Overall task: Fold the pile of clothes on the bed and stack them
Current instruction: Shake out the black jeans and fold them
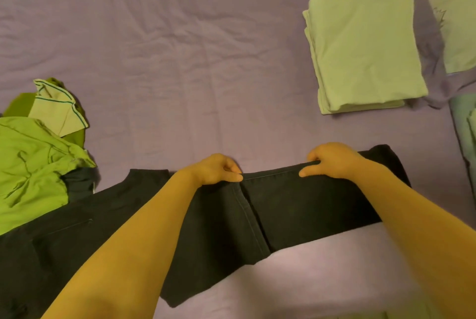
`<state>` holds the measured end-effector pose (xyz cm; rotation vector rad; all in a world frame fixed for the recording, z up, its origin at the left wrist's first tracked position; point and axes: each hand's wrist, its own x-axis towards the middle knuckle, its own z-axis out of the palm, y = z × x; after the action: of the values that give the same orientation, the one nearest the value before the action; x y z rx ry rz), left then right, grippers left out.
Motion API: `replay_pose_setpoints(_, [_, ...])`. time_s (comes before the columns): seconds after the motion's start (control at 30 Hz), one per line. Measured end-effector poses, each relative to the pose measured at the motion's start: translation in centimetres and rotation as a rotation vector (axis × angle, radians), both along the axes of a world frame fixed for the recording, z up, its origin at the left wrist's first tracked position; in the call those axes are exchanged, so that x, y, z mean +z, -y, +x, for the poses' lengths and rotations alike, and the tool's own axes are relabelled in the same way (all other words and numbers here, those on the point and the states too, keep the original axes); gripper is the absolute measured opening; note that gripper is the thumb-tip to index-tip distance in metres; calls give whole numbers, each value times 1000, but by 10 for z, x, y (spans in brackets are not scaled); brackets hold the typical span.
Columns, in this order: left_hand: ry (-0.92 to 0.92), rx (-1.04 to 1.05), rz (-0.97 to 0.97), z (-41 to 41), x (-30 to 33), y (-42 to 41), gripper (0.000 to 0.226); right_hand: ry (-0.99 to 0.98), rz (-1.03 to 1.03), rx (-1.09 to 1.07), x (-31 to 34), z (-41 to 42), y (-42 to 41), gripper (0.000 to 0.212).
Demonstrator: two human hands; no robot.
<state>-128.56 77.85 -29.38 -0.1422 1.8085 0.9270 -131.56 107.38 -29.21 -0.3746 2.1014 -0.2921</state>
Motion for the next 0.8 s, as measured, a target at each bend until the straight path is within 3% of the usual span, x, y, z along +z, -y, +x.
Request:
replay_pose_setpoints(0.1, [50, 42, 77, -8, -2, -31, 25, 35, -22, 14, 0, 1, -19, 16])
replay_pose_setpoints(0.2, [90, 9, 144, -15, -5, -66, 23, -23, 30, 20, 3, -4, -39, 31])
replay_pose_setpoints(0.27, [62, -56, 151, -18, -6, -91, 20, 10, 56, 45, 4, -8, -56, 24])
replay_pose_setpoints(0.33, [-41, -130, 81, -20, -9, -109, 19, 31, 113, 67, 9, -11, -78, 20])
replay_pose_setpoints(0.43, [-108, -163, 15, -22, -13, -121, 18, -36, 145, -20, 11, -13, -114, 32])
replay_pose_setpoints(0.53, [-70, -188, 109, -24, -11, -143, 16, 32, -58, -308, 6, -7, -144, 10])
replay_pose_setpoints(0.67, [-252, -318, 10, -23, -20, -183, 7, 23, -285, -829, -5, 16, -167, 20])
replay_pose_setpoints(0.8, [-467, -287, -205, -3, -29, -191, 26, 66, -317, -1110, -14, 51, -166, 57])
